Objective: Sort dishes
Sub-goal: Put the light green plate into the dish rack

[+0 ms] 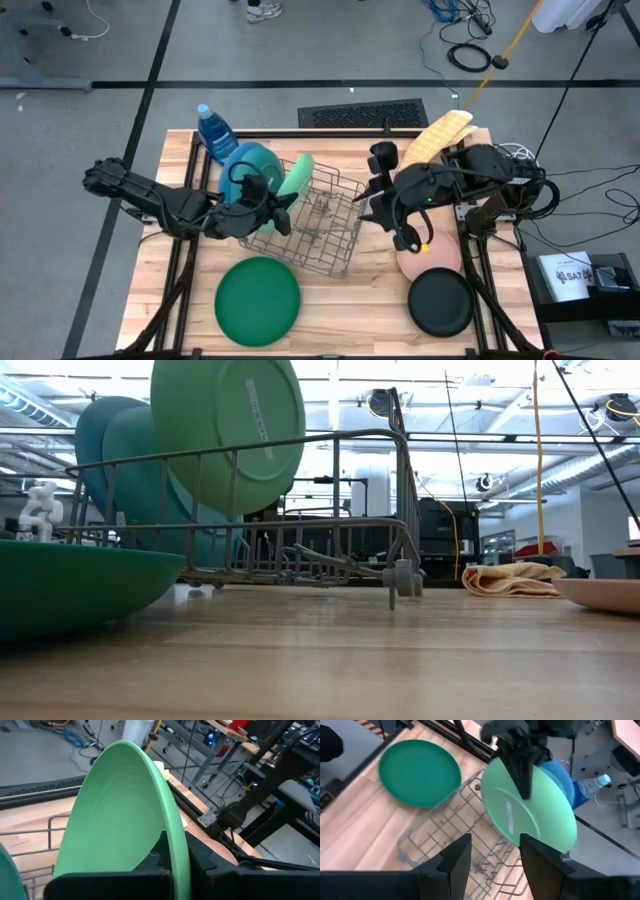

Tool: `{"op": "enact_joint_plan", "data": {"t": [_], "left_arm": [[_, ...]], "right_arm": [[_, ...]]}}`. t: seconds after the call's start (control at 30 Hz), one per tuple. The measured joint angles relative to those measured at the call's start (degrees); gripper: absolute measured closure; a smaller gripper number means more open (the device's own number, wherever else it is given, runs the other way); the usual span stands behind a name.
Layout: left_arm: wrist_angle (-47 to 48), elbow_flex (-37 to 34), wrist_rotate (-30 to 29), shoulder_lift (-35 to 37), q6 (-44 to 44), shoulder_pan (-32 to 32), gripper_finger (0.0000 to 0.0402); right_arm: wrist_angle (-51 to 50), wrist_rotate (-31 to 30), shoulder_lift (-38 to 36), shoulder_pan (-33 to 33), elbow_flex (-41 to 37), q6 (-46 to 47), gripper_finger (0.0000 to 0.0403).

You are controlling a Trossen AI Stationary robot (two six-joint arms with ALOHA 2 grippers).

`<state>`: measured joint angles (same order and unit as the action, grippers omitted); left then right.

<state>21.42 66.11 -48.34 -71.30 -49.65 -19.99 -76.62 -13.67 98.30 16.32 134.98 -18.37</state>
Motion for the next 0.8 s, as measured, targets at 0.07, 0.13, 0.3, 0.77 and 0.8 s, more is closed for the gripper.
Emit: {"op": "enact_joint_plan", "data": {"t": [0.07,0.13,0.3,0.77,0.8], "left_arm": [[0.27,0.00,0.00,-0.48,-1.16,-0.04,0.0390],[0.25,0.00,-0.12,-0.78,-1.93,-0.28,0.0390],[-0.10,-0.86,-1.25,-1.07,-3.84,-0.91,0.0390],[-13.71,-18.39,-1.32,10.75,-5.13,0.71,0.0390],[-13.73,-19.12,-0.69,11.04,-5.46,1.16,0.0390]], "right_arm": [[0.00,0.02,0.00,1.18,0.00,0.51,0.0243],[0.02,0.01,0.00,2.45,0.00,1.27,0.0243],[0.09,-0.07,0.44,6.10,-0.02,1.66,0.0243],[3.02,-6.04,0.48,11.60,-0.02,1.71,0.0243],[3.05,-6.05,0.48,11.58,-0.02,1.72,0.0243]]}}
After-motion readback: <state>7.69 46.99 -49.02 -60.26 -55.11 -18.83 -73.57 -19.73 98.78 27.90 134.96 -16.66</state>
